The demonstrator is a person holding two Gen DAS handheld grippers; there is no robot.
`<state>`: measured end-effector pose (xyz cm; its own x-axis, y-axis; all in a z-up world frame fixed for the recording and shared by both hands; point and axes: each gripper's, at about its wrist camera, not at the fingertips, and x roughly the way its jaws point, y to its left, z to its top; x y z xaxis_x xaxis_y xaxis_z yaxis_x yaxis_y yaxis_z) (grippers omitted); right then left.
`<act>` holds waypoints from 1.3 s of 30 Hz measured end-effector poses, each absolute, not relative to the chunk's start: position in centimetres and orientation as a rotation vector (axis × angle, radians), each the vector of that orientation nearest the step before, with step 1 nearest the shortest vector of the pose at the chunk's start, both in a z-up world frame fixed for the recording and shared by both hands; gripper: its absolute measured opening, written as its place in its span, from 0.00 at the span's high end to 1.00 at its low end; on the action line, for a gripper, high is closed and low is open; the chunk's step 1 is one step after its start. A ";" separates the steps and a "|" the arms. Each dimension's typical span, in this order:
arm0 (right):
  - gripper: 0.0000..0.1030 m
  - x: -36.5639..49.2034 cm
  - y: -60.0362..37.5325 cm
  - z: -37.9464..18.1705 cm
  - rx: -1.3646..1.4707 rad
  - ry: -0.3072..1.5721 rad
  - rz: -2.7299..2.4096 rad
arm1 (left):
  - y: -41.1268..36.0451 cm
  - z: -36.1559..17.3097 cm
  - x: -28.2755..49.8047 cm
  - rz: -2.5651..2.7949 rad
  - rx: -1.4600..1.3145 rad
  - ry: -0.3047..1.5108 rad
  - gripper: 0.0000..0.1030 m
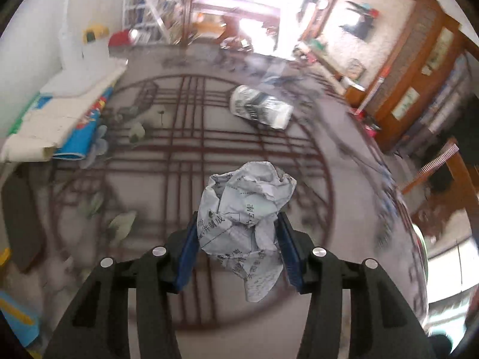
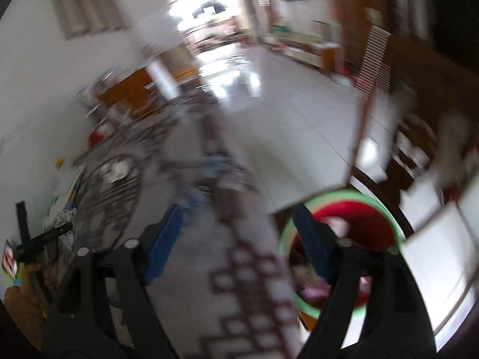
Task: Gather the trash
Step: 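Grasp the crumpled newspaper with the left gripper while the right gripper grasps the printed paper cup, then carry the crumpled newspaper and paper cup over the red bucket with both grippers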
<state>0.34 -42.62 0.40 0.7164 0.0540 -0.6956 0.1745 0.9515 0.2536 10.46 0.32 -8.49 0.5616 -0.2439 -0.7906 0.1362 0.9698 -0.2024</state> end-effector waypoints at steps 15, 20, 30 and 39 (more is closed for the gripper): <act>0.11 29.1 -13.8 -4.5 -0.222 1.014 0.399 | 1.8 -8.5 9.1 -0.347 -0.268 0.943 0.53; 0.11 33.6 -7.2 -7.7 -0.478 1.096 0.422 | 3.4 -8.6 9.8 -0.336 -0.356 0.949 0.52; 0.45 35.6 -6.3 -12.6 -0.549 1.233 0.331 | 3.4 -8.5 10.0 -0.349 -0.371 0.949 0.52; 0.48 25.5 -12.6 -7.2 -0.182 1.140 0.396 | 3.0 -8.4 9.8 -0.353 -0.363 0.941 0.52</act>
<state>25.50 -12.63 -7.16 0.3582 0.2131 -0.9090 -0.3962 0.9163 0.0587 9.83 2.99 -8.40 0.5408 -0.4449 -0.7139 0.1347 0.8835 -0.4486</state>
